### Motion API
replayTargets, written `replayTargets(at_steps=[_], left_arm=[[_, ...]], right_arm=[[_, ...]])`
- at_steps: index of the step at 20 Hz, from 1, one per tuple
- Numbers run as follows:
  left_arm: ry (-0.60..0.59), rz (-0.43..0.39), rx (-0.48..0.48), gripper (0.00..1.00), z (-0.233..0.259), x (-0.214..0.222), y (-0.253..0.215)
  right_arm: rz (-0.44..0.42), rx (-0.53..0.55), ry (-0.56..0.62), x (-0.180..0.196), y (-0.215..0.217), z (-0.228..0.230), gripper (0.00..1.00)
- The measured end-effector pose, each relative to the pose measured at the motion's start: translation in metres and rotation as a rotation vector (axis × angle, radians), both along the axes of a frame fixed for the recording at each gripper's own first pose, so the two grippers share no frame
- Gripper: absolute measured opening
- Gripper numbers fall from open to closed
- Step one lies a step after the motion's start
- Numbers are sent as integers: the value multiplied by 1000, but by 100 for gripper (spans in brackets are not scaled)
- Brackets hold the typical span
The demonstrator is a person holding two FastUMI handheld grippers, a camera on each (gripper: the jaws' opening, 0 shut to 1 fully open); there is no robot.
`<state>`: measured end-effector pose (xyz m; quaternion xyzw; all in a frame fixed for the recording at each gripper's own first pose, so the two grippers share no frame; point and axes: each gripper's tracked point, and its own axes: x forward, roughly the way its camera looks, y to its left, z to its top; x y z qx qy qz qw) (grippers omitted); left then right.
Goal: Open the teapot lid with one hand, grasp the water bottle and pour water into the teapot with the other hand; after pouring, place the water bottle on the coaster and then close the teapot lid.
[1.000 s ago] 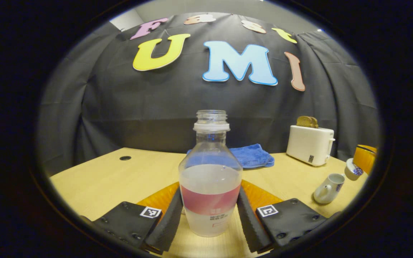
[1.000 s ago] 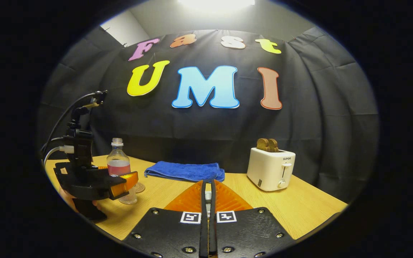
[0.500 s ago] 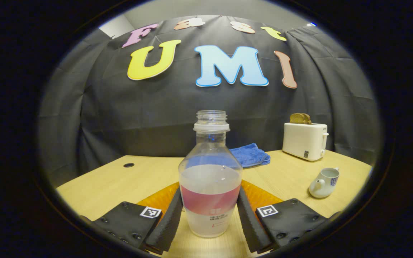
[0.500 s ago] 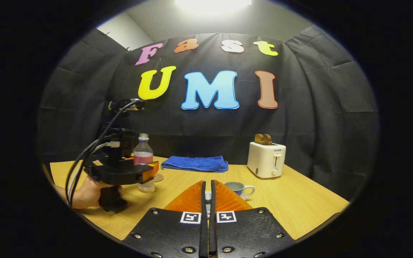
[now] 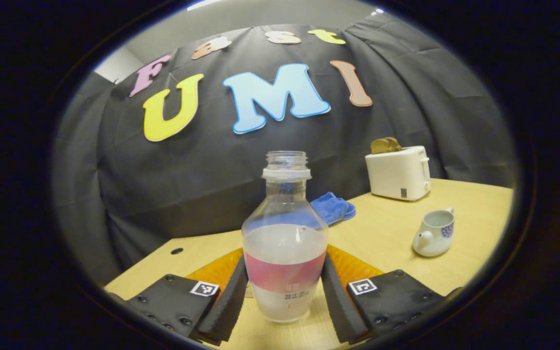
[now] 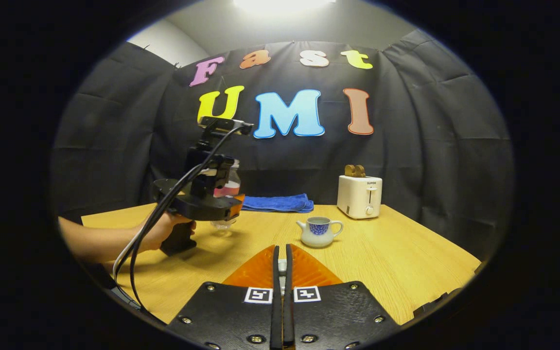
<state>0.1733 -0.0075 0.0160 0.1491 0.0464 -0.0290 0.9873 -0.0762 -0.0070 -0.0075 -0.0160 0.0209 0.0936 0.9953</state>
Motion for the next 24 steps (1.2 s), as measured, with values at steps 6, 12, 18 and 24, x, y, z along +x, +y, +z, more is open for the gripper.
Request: replayTargets(at_steps=[6,12,18,24], left_arm=[[21,-49,276,87,-6,14,-35],[12,-104,531,86,-9,18,-67],[-34,-133,795,87,2,22,-93],[-19,-177,975,87,-10,24,-114]], right_arm=[[-36,2,-1,-17,-20,-10,2],[-46,10,-2,-19,-28,-10,1],[-51,35,14,-19,-33,-15,1],[-57,43,12,-20,-37,-15,1]])
